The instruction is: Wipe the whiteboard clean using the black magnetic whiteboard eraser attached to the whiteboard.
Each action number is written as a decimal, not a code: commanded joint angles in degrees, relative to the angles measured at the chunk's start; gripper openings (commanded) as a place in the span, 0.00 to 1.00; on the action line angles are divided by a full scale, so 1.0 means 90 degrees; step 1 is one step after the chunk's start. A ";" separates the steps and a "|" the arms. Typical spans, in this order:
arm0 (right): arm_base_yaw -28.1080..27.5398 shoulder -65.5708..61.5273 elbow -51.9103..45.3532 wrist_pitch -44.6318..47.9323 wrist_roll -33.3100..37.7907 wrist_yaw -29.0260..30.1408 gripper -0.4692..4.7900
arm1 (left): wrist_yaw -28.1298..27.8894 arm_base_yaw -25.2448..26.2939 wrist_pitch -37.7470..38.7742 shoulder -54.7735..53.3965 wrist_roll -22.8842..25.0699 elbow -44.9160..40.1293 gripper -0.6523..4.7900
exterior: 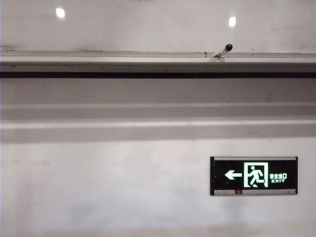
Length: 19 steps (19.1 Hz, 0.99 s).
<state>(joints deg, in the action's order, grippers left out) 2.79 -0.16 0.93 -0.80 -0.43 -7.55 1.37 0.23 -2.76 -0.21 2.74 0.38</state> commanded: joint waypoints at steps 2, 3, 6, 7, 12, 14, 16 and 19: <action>-0.0002 0.0007 0.0024 0.0117 0.0029 -0.0029 0.08 | -0.0010 0.0002 -0.0083 0.0005 -0.0019 0.0002 0.11; -0.0002 0.0007 0.0022 0.0117 0.0029 -0.0029 0.08 | -0.0010 0.0002 -0.0083 0.0005 -0.0019 0.0002 0.11; -0.0002 0.0007 0.0027 0.0136 0.0029 -0.0029 0.08 | -0.0010 0.0002 -0.0090 0.0005 -0.0022 0.0029 0.11; 0.0002 0.0007 0.0109 0.0107 0.0063 -0.0032 0.08 | -0.0012 0.0002 -0.0083 0.0005 -0.0214 0.0141 0.11; 0.0002 0.0007 0.1049 0.0029 0.0126 -0.0056 0.08 | -0.0032 -0.0007 0.0413 -0.0061 -0.0838 0.1277 0.11; 0.0002 -0.0095 0.1802 -0.0374 0.0138 -0.0180 0.08 | 0.0049 -0.0007 0.0741 -0.0403 -0.0855 0.2181 0.11; -0.0002 -0.0622 0.2771 -0.0668 0.0143 -0.0221 0.08 | 0.0260 -0.0007 0.0843 -0.1328 -0.0879 0.3371 0.11; -0.0002 -0.1868 0.4104 -0.0695 0.0143 -0.0221 0.08 | 0.0614 -0.0007 0.1086 -0.2934 -0.0877 0.5212 0.11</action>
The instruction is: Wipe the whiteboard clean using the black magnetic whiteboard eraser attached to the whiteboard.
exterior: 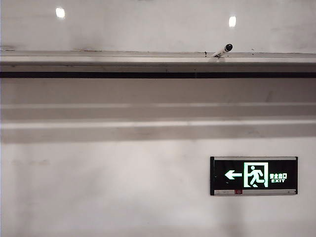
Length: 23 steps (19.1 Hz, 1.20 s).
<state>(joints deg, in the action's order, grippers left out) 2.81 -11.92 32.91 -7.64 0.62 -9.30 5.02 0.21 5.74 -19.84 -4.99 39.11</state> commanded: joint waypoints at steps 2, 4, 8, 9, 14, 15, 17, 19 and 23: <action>-0.0005 -0.1277 0.1248 0.0073 0.0029 0.0005 0.08 | 0.0211 -0.0005 0.0454 -0.1518 0.0007 0.1875 0.11; -0.0005 -0.1821 0.1783 0.0187 0.0027 0.0017 0.08 | 0.0476 -0.0007 0.0850 -0.2242 0.0007 0.2822 0.11; 0.0002 -0.2905 0.2637 0.0811 0.0027 0.0369 0.08 | 0.1049 -0.0211 0.1178 -0.3337 0.0007 0.4114 0.11; 0.0005 -0.3184 0.2873 0.0886 0.0027 0.0544 0.08 | 0.1018 -0.0440 0.1202 -0.3558 0.0036 0.4359 0.11; 0.0743 -0.4758 0.4250 0.0901 0.0027 0.0886 0.08 | 0.0780 -0.1542 0.1802 -0.4597 0.0260 0.5620 0.11; 0.1005 -0.5112 0.4551 0.0896 0.0027 0.0886 0.08 | 0.0505 -0.1795 0.2069 -0.4794 0.0384 0.5901 0.11; 0.1532 -0.5770 0.5093 0.0884 0.0019 0.0889 0.08 | 0.0007 -0.2140 0.2482 -0.5064 0.0692 0.6346 0.11; 0.2069 -0.6404 0.5595 0.1018 -0.0231 0.0889 0.08 | -0.0155 -0.2312 0.2664 -0.5212 0.0896 0.6618 0.11; 0.2737 -0.7468 0.6373 0.1409 -0.0573 0.0891 0.08 | -0.0559 -0.2594 0.2705 -0.5224 0.0891 0.6669 0.11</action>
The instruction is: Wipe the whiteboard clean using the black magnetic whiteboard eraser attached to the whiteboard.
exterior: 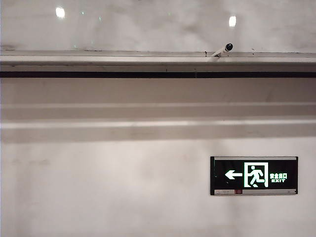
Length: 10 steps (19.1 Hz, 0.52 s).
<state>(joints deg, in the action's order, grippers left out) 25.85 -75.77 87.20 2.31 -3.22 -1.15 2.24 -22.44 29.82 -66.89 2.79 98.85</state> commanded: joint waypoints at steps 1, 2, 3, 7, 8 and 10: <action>0.0299 -0.0627 0.0556 0.0308 -0.0146 -0.0019 0.08 | -0.0231 -0.0078 0.0063 0.0005 0.0027 0.0032 0.11; 0.0393 -0.0850 0.0748 0.0311 -0.0146 -0.0019 0.08 | -0.0206 -0.0078 0.0075 0.0005 0.0027 0.0032 0.11; 0.0457 -0.1020 0.0882 0.0381 -0.0146 -0.0019 0.08 | -0.0041 -0.0078 0.0075 0.0005 0.0027 0.0032 0.11; 0.0658 -0.1627 0.0988 0.1804 -0.0148 -0.0015 0.08 | 0.0182 -0.0078 0.0005 0.0005 0.0027 0.0032 0.11; 0.0709 -0.1732 0.0988 0.2064 -0.0153 -0.0017 0.12 | 0.0185 -0.0078 -0.0036 0.0005 0.0027 0.0034 0.11; 0.0850 -0.2008 0.1018 0.2625 -0.0202 -0.0019 0.69 | 0.0209 -0.0078 -0.0061 0.0012 0.0027 0.0034 0.11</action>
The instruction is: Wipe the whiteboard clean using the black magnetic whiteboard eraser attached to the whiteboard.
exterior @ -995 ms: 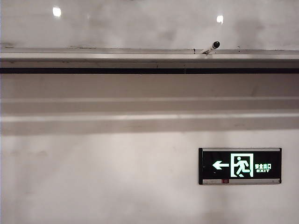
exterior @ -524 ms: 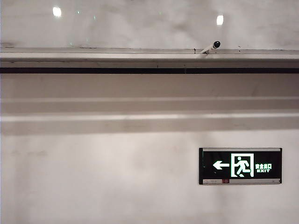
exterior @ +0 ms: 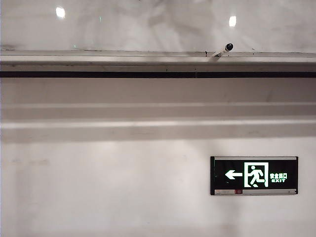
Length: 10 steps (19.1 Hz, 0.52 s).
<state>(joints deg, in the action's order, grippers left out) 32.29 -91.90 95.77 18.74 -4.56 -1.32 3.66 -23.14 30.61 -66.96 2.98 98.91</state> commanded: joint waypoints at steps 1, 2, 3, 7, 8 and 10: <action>0.0136 -0.0391 0.0165 0.0933 -0.0051 0.0027 0.89 | 0.0051 0.0000 -0.0148 0.0027 0.0005 0.0027 0.11; 0.0160 -0.0561 0.0308 0.0942 -0.0056 0.0073 0.94 | 0.0051 0.0000 -0.0153 0.0029 0.0005 0.0027 0.11; 0.0209 -0.0767 0.0510 0.0911 -0.0185 0.0141 0.95 | 0.0049 0.0000 -0.0158 0.0049 0.0005 0.0027 0.11; 0.0338 -0.1489 0.1744 -0.0007 -0.0559 -0.0012 0.95 | 0.0046 0.0000 -0.0304 0.0146 0.0002 0.0029 0.11; 0.0338 -0.1700 0.2093 -0.0189 -0.0707 -0.0109 0.95 | 0.0017 0.0002 -0.0369 0.0170 0.0002 0.0027 0.11; 0.0350 -0.2159 0.2744 -0.0291 -0.0877 -0.0168 0.95 | 0.0022 0.0002 -0.0486 0.0180 0.0002 0.0027 0.11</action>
<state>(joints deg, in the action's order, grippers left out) 35.38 -109.69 118.48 16.75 -11.55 -2.20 3.88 -23.16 27.73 -65.54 2.98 98.91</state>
